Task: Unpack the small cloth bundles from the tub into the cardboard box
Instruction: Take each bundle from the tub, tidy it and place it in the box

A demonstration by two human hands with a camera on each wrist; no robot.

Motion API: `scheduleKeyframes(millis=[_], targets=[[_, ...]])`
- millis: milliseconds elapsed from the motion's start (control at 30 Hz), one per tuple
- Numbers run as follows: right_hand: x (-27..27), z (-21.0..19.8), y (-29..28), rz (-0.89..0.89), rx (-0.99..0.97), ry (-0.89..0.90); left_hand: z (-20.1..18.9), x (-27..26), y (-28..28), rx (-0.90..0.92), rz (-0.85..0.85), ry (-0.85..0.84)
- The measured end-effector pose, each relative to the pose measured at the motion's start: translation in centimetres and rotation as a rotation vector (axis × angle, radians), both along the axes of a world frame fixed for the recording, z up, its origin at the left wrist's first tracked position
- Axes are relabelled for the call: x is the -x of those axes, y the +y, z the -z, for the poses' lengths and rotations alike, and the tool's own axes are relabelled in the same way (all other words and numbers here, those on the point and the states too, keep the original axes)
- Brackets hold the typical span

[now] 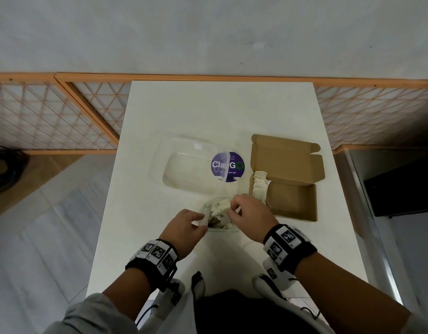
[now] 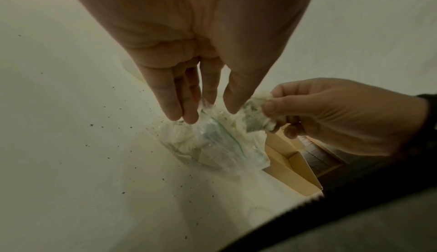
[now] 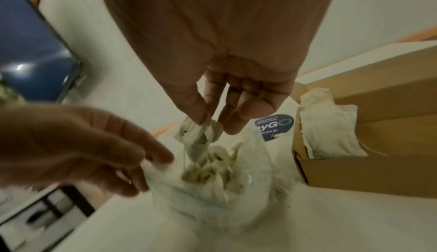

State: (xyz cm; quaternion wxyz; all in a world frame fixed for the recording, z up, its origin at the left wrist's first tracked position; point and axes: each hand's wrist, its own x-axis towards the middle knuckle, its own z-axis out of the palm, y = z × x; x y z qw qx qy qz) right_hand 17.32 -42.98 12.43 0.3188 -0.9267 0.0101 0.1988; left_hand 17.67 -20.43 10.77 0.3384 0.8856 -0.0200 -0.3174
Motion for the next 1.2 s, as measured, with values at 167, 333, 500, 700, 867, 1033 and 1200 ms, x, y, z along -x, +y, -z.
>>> scheduleKeyframes(millis=[167, 333, 500, 700, 867, 1033, 1200], targets=[[0.4, -1.8, -0.9, 0.131, -0.184, 0.033, -0.4, -0.2, 0.2, -0.005, 0.016, 0.021], [0.9, -1.9, -1.0, 0.161, -0.242, 0.042, -1.9, -0.4, -0.4, 0.030, 0.005, -0.144], [1.3, -2.7, -0.9, 0.081, -0.232, -0.002, -3.8, -1.2, -1.8, 0.214, 0.068, -0.307], [1.4, -3.5, -0.6, 0.048, -0.202, -0.052, -4.6, -2.8, -3.8, 0.147, 0.196, -0.346], [1.5, -3.3, -1.1, 0.090, -0.205, -0.024, -4.6, -3.4, -3.7, 0.122, 0.118, -0.242], [1.7, -2.8, -1.4, 0.131, -0.231, -0.029, -4.3, -2.9, -3.1, 0.153, 0.061, -0.160], [1.6, -2.5, -1.5, 0.159, -0.284, -0.020, -4.1, -2.2, -3.5, 0.306, 0.054, -0.082]])
